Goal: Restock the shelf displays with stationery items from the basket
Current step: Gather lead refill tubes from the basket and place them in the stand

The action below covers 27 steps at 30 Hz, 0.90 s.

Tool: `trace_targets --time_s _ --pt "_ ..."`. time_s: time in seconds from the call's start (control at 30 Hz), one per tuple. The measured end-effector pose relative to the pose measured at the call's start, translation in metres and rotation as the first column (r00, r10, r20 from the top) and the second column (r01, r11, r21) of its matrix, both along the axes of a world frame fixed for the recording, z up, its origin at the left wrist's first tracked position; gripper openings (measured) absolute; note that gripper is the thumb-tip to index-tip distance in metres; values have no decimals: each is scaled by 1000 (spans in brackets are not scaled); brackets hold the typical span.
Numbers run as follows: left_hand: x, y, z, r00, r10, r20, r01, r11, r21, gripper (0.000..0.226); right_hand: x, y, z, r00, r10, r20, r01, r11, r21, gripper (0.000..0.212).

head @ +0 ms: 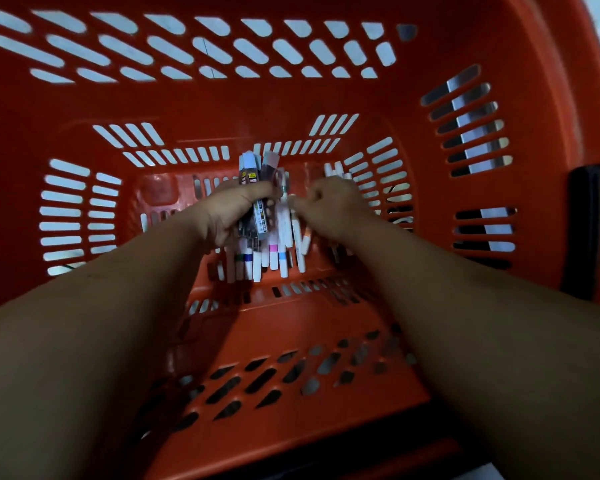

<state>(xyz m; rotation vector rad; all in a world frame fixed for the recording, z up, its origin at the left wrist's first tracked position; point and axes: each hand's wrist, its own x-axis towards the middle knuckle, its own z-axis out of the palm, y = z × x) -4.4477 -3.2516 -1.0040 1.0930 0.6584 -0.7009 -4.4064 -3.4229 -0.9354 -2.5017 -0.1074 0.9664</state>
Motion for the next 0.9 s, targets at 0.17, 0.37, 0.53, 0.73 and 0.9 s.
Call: trace_targets --time_s 0.17,0.37,0.53,0.73,0.9 --pt "-5 -3 -6 996 -88 -33 89 996 15 17 13 -28 -11 995 -4 102 49 894 -445 23" --pt "-5 -2 -7 995 -95 -24 95 995 11 26 0 -31 -23 997 -51 54 68 920 -386 42" --pt "-6 0 -9 995 -94 -27 94 995 17 24 -4 -30 -32 991 -122 -55 106 968 -228 27" --pt "-6 -1 -6 995 -95 -20 96 995 37 25 -10 -21 -23 935 -149 -323 139 989 -54 15" --pt "-6 -1 -6 994 -97 -51 97 995 10 22 -4 -24 -35 986 -156 -50 141 964 -225 16"
